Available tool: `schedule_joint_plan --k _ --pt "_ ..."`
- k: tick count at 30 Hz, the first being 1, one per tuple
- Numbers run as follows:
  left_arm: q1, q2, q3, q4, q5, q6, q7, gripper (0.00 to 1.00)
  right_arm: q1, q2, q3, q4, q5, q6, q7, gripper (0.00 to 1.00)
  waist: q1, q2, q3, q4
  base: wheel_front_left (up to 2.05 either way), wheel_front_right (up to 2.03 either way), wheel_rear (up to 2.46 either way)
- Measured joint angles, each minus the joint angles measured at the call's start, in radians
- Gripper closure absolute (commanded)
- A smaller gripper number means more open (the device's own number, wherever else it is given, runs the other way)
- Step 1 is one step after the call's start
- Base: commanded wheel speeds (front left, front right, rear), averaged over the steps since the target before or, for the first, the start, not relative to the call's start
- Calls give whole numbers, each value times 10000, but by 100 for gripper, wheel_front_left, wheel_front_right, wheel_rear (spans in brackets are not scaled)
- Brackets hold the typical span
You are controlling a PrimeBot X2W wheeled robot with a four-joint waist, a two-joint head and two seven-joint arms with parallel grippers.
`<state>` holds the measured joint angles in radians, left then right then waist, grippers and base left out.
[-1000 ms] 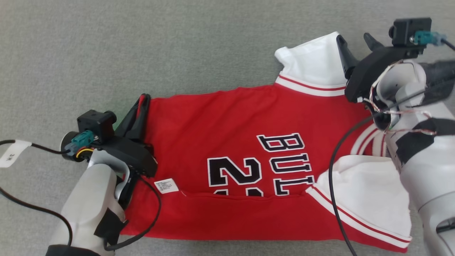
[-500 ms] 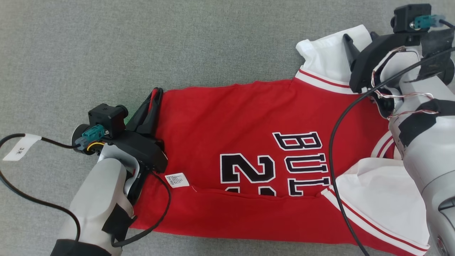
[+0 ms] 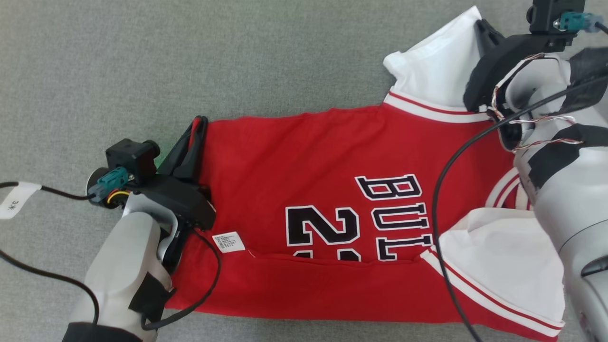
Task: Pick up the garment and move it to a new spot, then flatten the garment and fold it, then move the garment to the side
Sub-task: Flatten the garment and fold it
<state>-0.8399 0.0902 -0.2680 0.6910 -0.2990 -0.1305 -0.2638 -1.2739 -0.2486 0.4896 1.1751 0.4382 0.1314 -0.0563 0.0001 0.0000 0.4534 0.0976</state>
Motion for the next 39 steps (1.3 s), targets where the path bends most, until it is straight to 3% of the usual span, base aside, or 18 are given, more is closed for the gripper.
schedule_joint_plan --k 8,22,39 --pt "579 136 556 -188 167 0 0 100 992 -96 608 -1181 1244 -2 -610 100 -1 0 -516 -247 0 0 0" --pt "1645 393 1060 -763 374 0 0 100 3773 -1417 1666 -4061 3475 0 -1200 100 -2 0 -1673 -765 0 0 0" --pt "3598 614 968 -2541 316 0 0 100 7245 -2207 1532 -6690 4433 -2 -1356 100 -3 -1 -2638 -984 0 0 0"
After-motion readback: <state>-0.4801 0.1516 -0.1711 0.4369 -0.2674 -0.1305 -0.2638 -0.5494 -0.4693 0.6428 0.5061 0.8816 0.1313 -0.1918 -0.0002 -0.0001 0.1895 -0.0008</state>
